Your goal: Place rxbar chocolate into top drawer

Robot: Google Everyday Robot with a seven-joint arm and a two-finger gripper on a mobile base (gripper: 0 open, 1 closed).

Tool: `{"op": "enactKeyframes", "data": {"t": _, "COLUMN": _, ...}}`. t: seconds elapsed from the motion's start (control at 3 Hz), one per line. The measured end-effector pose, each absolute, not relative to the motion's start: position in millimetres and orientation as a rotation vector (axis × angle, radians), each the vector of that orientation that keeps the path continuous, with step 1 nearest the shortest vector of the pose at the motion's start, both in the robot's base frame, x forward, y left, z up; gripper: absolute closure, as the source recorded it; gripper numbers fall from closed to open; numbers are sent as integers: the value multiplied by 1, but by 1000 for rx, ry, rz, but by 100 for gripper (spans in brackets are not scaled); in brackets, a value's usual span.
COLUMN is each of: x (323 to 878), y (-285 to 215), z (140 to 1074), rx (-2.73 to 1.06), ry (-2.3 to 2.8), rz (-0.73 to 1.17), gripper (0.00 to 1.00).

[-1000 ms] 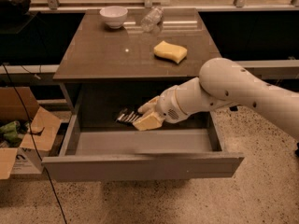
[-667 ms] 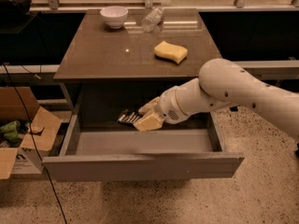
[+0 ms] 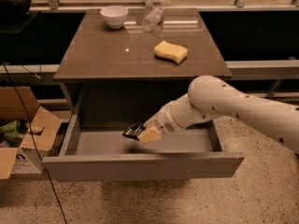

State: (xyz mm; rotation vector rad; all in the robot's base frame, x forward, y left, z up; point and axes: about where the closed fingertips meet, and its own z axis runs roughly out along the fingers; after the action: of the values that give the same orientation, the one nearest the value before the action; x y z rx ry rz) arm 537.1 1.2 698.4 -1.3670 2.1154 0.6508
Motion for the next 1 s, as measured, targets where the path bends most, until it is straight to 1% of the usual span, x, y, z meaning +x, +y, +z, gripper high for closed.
{"op": "enactKeyframes", "data": {"t": 0.33, "x": 541, "y": -9, "z": 662, "rx": -1327, "ry": 2198, "rz": 637, "gripper": 81}}
{"op": "enactKeyframes", "data": {"t": 0.67, "x": 551, "y": -18, "z": 634, "rx": -1289, "ry": 2258, "rz": 620, "gripper": 57}}
{"op": "enactKeyframes", "data": {"t": 1.0, "x": 551, "y": -18, "z": 633, "rx": -1287, "ry": 2260, "rz": 619, "gripper": 35}}
